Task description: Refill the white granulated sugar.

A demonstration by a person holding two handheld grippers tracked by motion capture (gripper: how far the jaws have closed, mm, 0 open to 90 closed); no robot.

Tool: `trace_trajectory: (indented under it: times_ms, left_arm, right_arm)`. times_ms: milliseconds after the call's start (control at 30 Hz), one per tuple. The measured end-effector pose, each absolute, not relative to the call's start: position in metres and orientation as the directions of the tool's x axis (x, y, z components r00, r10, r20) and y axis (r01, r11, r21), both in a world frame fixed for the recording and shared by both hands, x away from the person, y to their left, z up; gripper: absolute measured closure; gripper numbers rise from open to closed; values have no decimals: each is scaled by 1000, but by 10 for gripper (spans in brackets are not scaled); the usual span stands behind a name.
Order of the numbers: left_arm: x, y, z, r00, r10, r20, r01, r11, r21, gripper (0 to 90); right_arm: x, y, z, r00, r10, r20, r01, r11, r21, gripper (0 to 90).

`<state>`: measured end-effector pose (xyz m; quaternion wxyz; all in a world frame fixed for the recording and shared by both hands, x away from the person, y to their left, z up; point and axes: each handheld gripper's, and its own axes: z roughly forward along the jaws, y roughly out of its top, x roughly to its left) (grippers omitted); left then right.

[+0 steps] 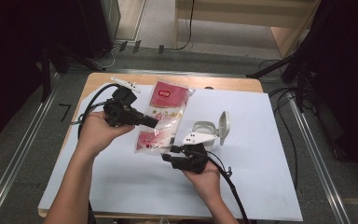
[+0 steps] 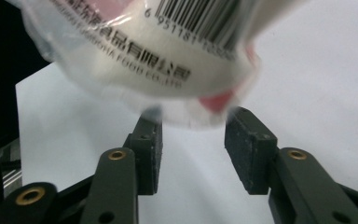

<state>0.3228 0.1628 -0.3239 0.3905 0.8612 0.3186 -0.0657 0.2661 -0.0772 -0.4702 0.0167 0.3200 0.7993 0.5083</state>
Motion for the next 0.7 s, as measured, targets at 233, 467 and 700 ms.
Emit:
trace_trajectory:
  times_ms: [233,467,700]
  left_arm:
    - [325,177,-325,765,540,-350,620,-470,629,900]
    - [327,185,-324,754,568,-329,619,-450,643,900]
    - [329,189,-326,739,599,-310,622,-430,654,900]
  right_arm:
    - [267,-82,-468,-841,450,299,473,348,809,570]
    - [267,-91,-464,-891,343,298,424,387,819,547]
    - [267,-102,-460,-900,309,307,417,404,814,537]
